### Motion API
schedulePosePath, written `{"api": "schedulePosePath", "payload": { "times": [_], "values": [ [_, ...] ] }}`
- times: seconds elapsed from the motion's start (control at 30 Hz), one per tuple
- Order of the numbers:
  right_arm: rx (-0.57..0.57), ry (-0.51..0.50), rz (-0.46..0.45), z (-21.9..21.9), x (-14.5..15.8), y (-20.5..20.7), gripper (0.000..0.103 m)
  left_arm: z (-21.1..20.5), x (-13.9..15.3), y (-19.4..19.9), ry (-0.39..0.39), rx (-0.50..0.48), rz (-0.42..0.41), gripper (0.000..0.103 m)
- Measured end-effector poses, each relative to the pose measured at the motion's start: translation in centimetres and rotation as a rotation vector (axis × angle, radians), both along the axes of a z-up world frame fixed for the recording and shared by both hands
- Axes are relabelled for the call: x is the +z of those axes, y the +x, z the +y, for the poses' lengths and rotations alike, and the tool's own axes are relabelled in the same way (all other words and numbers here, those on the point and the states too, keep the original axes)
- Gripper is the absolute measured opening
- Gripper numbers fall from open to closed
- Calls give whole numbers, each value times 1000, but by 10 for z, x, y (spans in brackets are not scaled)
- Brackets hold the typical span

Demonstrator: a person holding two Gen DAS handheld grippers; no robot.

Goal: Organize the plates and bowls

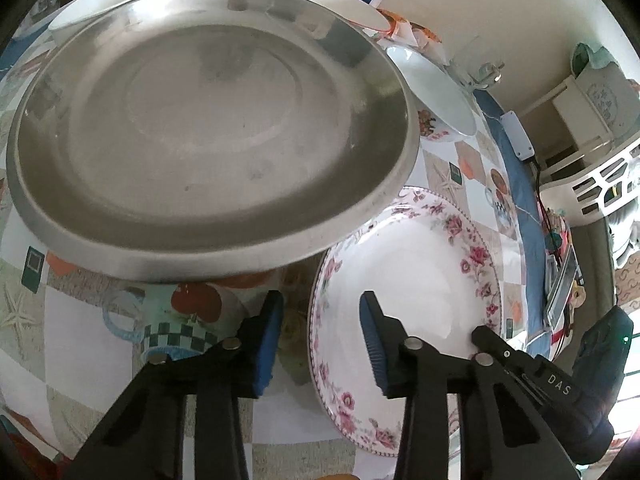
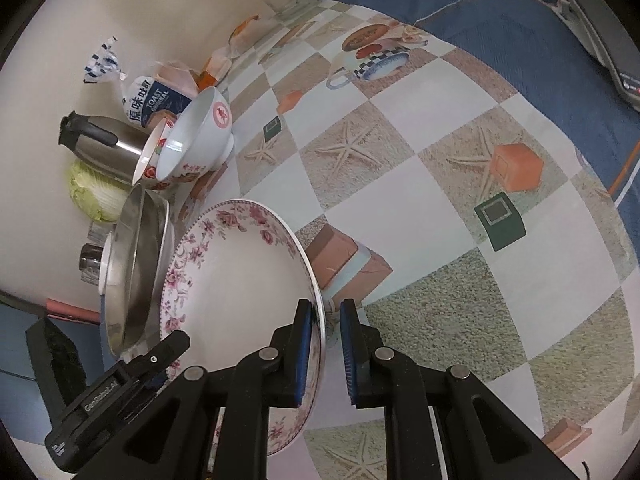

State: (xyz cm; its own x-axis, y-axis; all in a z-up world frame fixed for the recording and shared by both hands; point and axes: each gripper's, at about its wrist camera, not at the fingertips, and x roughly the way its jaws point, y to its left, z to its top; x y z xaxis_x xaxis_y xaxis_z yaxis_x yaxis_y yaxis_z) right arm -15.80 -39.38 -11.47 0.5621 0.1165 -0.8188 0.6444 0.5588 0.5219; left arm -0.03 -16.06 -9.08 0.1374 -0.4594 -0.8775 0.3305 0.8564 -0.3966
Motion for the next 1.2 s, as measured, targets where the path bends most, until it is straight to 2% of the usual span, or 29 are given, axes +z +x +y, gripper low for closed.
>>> {"api": "schedulePosePath", "payload": {
  "times": [0.17,0.3,0.53,0.93,1.2],
  "values": [
    [7,8,-7,0,-1,0,15,-3,-1,2,0,-8,-20,32],
    [17,3,-6,1,-2,3,15,-12,-1,2,32,-32,-57,26],
    [19,-9,0,3,-1,8,13,-24,1,-4,80,-97,-114,24],
    [-28,0,-2,-1,-1,-2,12,-31,1,-5,44,-139,-94,24],
    [-4,-77,29,4,7,-1,14,-31,4,-2,11,-161,-84,24]
  ]
}}
